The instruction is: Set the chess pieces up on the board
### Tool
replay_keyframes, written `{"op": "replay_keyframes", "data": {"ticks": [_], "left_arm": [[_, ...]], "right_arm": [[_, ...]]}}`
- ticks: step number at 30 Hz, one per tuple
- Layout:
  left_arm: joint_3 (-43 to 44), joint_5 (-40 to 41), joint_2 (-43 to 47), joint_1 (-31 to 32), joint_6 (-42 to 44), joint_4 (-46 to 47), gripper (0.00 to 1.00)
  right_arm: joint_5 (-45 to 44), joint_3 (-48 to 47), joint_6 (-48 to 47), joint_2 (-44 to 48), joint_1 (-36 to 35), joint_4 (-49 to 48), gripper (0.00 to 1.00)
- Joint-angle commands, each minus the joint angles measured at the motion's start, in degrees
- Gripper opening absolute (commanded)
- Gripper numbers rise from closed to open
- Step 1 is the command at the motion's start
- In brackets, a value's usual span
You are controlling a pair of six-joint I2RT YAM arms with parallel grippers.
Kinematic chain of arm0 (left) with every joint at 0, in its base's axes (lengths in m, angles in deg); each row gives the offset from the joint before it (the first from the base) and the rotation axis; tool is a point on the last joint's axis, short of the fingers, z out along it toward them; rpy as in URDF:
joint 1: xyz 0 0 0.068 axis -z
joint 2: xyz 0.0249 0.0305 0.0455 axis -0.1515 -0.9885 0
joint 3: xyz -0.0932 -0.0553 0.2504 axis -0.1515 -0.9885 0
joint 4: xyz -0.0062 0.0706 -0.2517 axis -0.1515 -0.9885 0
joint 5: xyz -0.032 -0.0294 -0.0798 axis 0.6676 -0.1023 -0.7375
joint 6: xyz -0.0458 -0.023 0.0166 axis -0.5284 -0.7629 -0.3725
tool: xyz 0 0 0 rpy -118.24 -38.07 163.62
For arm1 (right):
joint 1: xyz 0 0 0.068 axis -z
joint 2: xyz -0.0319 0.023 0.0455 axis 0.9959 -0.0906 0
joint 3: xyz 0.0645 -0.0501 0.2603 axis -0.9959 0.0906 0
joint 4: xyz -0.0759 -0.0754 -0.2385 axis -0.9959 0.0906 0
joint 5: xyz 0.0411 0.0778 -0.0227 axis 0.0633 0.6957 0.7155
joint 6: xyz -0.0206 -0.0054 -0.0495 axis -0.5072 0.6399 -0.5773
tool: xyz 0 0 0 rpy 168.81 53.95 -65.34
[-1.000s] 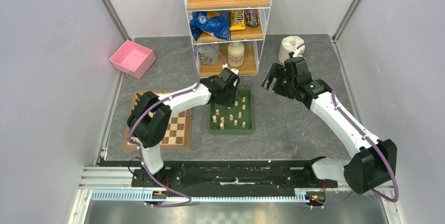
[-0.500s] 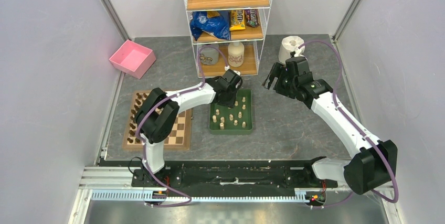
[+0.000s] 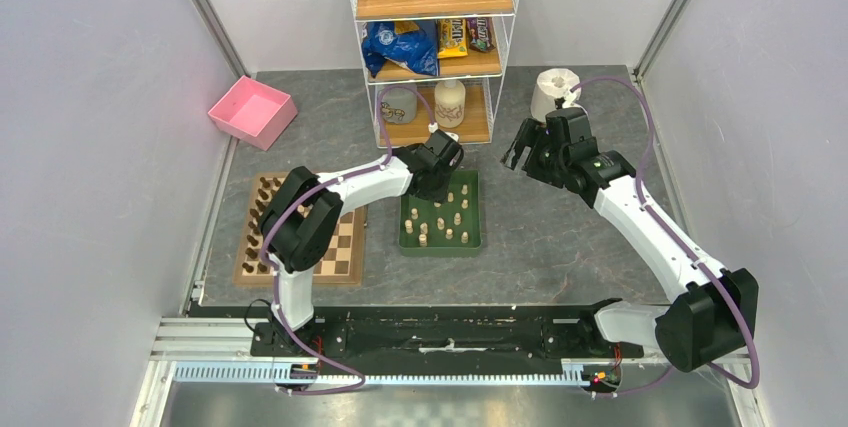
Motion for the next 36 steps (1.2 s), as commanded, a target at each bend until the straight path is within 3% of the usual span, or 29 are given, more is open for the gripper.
{"op": "replay_keyframes", "data": {"ticks": [1, 9, 16, 24, 36], "left_arm": [[1.7, 0.0, -0.5, 0.2, 1.5, 0.5, 0.31], [1.5, -0.9, -0.7, 0.2, 1.0, 0.5, 0.31], [1.6, -1.2, -0.9, 0.2, 1.1, 0.5, 0.24], [1.5, -1.5, -0.1, 0.2, 1.3, -0.1, 0.02], [-5.1, 7.4, 20.3, -0.9, -0.5, 0.8, 0.02]], "right_arm": [[-0.7, -0.9, -0.6, 1.4, 0.3, -0.8, 0.89], [-0.3, -0.8, -0.5, 1.2, 0.4, -0.8, 0.89], [-0.4, -0.9, -0.6, 1.3, 0.5, -0.8, 0.89], [-0.1, -1.1, -0.4, 1.2, 0.5, -0.8, 0.89], [0.7, -2.0, 0.1, 0.0, 0.5, -0.9, 0.89]]}}
